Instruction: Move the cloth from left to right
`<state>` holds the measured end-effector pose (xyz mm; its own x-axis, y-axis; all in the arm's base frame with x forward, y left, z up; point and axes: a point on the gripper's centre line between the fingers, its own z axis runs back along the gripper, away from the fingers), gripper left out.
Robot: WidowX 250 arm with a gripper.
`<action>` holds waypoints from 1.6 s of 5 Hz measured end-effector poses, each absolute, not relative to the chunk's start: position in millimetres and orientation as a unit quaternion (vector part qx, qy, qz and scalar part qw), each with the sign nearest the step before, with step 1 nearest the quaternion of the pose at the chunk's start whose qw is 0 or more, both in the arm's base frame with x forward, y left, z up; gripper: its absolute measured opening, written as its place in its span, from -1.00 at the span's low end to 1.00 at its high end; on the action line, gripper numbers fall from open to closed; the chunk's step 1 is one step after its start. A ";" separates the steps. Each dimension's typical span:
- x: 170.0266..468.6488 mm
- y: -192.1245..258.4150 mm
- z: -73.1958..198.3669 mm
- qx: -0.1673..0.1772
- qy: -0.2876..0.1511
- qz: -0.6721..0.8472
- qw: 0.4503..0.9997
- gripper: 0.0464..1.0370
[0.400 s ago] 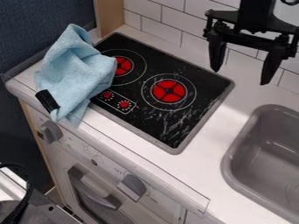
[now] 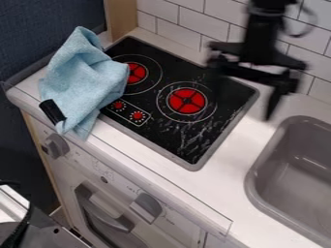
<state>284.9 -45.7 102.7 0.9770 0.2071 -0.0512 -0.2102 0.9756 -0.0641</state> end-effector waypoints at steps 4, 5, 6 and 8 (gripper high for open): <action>255.9 150.3 95.6 0.060 -0.015 0.270 0.961 0.93; 256.1 179.2 67.2 0.069 0.032 0.302 0.950 0.93; 251.3 191.5 42.5 0.043 0.013 0.345 0.937 0.93; 264.9 170.0 18.9 -0.003 0.054 0.335 0.941 0.93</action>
<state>264.9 170.0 18.9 0.7698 0.6300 -0.1025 -0.6306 0.7755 0.0311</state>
